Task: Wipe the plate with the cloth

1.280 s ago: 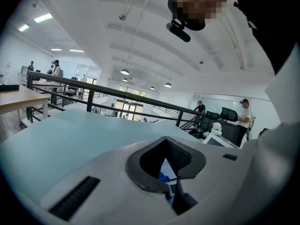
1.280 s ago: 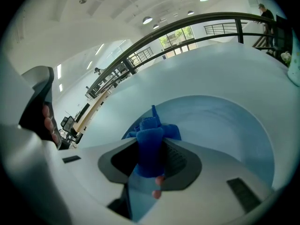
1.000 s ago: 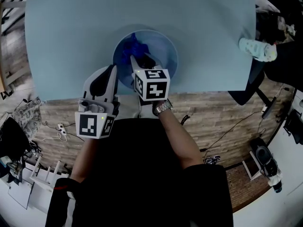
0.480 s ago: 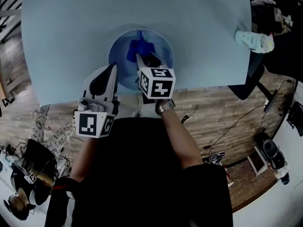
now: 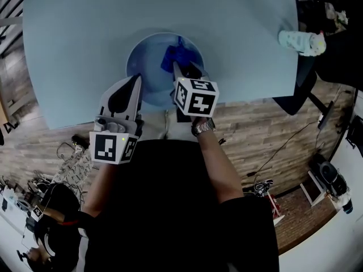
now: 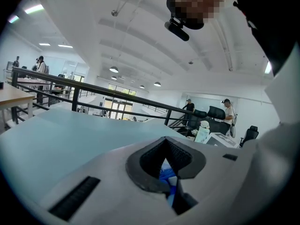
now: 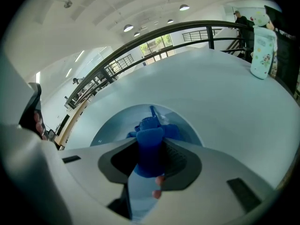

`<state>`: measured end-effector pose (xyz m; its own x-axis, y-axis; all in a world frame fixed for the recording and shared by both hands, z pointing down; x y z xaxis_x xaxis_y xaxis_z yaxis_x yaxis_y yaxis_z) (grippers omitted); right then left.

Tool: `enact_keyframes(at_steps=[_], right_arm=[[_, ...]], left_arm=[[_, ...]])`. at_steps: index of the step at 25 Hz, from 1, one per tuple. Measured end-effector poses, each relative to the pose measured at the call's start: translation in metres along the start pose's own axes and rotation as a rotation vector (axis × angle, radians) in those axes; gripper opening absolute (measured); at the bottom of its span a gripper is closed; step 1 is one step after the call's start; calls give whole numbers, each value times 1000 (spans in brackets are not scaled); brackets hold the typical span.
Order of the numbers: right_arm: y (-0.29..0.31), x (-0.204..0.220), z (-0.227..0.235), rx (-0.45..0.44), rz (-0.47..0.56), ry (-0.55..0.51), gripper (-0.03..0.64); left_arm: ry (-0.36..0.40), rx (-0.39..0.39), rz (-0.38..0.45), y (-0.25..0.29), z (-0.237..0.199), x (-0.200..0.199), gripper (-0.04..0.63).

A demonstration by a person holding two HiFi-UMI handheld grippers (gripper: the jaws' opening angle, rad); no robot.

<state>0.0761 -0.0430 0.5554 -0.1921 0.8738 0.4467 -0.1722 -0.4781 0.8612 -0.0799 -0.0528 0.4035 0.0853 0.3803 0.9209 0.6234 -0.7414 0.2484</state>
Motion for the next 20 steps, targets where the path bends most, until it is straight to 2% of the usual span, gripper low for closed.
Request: enact_keyframes(at_steps=[13,20], right_arm=[[-13,4,18,80,0,32,118],[-26,1,16,67,19,37,118]], left_arm=[[14,16,4,-3,8,-1,2],[13,1,15,-11,9,-1,2]])
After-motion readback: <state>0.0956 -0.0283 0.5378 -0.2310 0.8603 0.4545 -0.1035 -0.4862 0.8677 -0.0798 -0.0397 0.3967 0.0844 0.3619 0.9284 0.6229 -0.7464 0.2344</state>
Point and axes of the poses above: the fingertips, and each gripper's own axes: y forward along the fingers, z to its right, x out of its underside, the point moved 3 cm from there along -y, backward along the fingers, and after that the axes turned 8 degrees about x, right-handed, at the moved point
